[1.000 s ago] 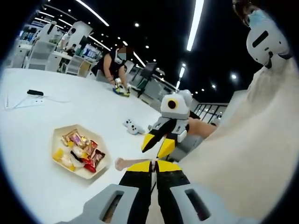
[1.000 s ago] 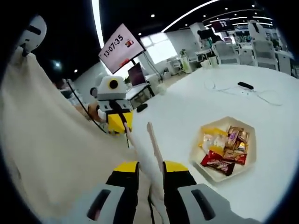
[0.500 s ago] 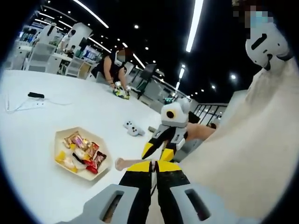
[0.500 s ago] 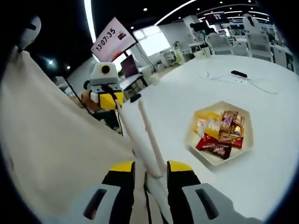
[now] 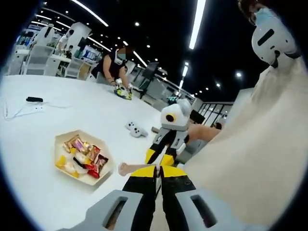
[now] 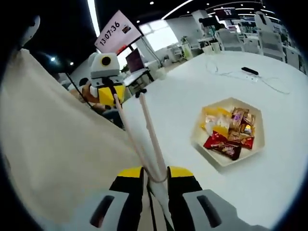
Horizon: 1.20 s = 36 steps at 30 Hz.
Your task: Place the target food into the container with the food tongs after gripping and lifting it, then release it inside without dropping or visibly crushing the food.
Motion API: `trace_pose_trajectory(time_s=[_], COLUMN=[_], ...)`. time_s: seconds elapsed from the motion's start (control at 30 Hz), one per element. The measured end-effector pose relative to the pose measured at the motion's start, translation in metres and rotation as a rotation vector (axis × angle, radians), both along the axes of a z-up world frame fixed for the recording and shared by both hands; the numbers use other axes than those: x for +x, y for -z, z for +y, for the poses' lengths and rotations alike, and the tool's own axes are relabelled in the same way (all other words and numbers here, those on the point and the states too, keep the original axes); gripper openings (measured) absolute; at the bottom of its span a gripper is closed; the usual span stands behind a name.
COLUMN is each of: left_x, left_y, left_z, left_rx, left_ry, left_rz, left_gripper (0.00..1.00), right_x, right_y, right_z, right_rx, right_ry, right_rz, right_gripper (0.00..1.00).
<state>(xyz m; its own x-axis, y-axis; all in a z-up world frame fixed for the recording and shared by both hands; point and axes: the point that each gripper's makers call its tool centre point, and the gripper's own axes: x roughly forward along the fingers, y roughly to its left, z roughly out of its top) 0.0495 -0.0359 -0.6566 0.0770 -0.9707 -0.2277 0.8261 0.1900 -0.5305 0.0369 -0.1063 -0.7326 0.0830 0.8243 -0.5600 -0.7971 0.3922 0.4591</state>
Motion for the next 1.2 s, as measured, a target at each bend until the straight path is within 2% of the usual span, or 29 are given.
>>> trace_pose_trajectory(time_s=[0.17, 0.3, 0.43, 1.2], left_x=[-0.002, -0.006, -0.01, -0.012], left_y=[0.012, 0.03, 0.039, 0.085], left_z=[-0.002, -0.003, -0.006, -0.001], left_rx=[0.024, 0.092, 0.119, 0.222], left_ry=[0.004, 0.023, 0.031, -0.021], left_rz=[0.01, 0.014, 0.013, 0.038], left_gripper=[0.0, 0.0, 0.0, 0.01], right_x=[-0.001, -0.003, -0.004, 0.003], right_y=[0.012, 0.028, 0.039, 0.074], right_z=[-0.001, -0.004, -0.007, -0.011], right_rx=[-0.043, -0.081, -0.11, -0.253], right_ry=[-0.015, -0.016, -0.016, -0.043], right_rz=[-0.015, -0.003, -0.004, -0.05], right_gripper=[0.17, 0.17, 0.17, 0.17])
